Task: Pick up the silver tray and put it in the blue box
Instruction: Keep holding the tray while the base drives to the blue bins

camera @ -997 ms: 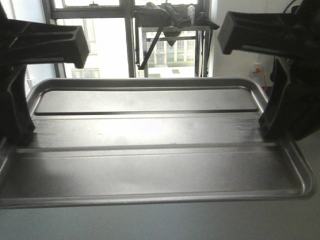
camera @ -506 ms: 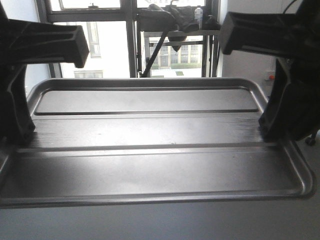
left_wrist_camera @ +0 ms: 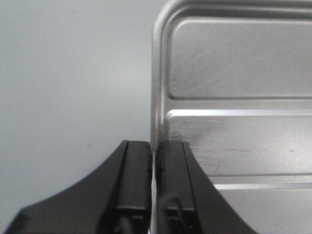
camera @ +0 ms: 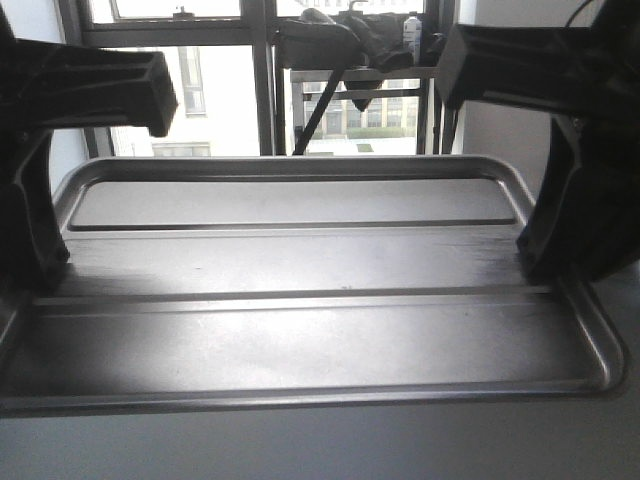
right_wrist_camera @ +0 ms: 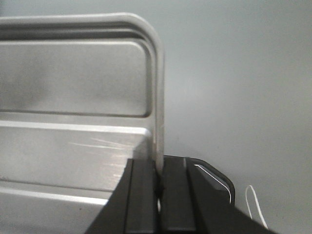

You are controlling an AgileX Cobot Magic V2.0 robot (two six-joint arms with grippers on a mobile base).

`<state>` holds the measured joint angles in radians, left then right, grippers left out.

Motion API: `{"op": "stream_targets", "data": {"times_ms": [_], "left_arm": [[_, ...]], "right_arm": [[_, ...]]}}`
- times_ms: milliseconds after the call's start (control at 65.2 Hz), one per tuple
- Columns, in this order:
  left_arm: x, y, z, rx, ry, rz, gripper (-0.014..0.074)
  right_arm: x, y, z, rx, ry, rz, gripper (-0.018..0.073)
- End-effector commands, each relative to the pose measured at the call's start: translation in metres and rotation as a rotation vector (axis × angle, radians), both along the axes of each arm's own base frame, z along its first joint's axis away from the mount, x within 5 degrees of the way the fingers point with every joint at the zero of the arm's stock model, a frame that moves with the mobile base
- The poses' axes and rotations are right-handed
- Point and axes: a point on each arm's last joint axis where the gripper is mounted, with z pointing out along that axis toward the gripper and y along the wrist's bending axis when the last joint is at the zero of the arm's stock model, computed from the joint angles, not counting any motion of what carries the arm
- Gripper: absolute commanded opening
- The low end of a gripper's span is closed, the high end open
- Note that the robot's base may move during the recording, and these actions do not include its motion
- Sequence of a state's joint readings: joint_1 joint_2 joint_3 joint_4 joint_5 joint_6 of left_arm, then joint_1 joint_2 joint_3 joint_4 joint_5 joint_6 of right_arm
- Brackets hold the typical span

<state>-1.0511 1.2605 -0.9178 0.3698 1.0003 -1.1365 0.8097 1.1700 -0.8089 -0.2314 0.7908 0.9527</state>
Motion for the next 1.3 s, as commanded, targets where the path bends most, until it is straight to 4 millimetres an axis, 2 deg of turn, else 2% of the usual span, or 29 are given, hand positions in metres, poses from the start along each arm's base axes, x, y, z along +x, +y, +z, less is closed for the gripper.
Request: {"op": "stream_targets", "data": {"times_ms": [0,1288], "left_arm": [[0.0000,0.0004,0.0142,-0.047,-0.050,-0.009,-0.0014],[0.0000,0.0004,0.0142,-0.047,-0.050,-0.009,-0.0014]], "right_arm": [[0.0020,0.0005,0.0150,0.043,-0.076,0.018,0.0057],[0.0020,0.0005,0.0150,0.043,-0.076,0.018,0.0057]]}}
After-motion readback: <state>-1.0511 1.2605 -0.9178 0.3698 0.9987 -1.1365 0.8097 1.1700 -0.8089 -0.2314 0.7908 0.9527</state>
